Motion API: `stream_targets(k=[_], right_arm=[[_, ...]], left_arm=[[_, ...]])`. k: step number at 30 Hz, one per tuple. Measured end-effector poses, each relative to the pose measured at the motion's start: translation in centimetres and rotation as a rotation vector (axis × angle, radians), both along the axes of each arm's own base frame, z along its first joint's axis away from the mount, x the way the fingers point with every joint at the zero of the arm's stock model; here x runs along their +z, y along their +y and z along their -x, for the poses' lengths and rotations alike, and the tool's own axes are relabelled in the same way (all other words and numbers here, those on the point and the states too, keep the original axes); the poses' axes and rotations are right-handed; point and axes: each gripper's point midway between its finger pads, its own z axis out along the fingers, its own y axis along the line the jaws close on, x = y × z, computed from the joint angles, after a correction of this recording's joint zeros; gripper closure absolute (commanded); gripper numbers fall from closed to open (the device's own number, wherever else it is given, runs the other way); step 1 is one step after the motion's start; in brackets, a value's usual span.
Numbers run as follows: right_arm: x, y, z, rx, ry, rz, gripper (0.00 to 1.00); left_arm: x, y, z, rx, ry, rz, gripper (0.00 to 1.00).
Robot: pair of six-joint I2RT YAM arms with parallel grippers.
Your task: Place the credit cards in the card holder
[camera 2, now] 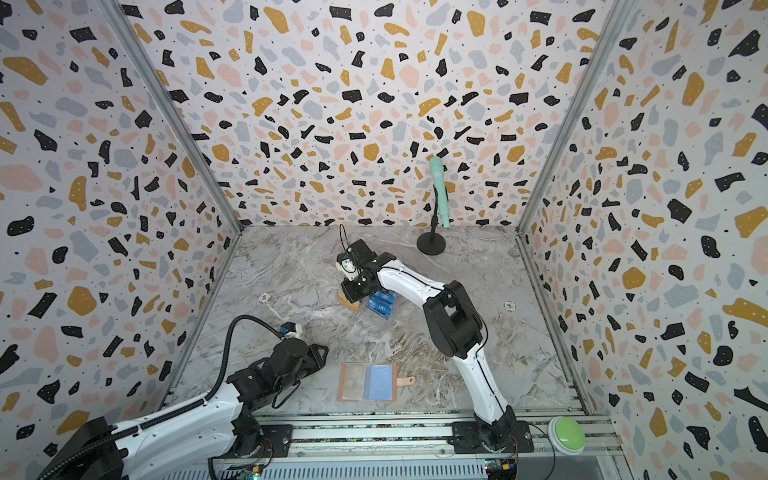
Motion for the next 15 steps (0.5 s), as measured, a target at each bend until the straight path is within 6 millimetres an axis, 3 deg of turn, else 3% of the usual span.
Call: stream_targets(k=[10, 15], right_arm=[[0.02, 0.28, 0.2, 0.027, -0.02, 0.004, 1.0], [0.02, 0.17, 0.05, 0.03, -0.033, 0.013, 1.0]], left_arm=[[-0.52, 0.3, 0.16, 0.005, 0.007, -0.006, 0.55], [-0.43, 0.25, 0.1, 0.005, 0.003, -0.002, 0.54]])
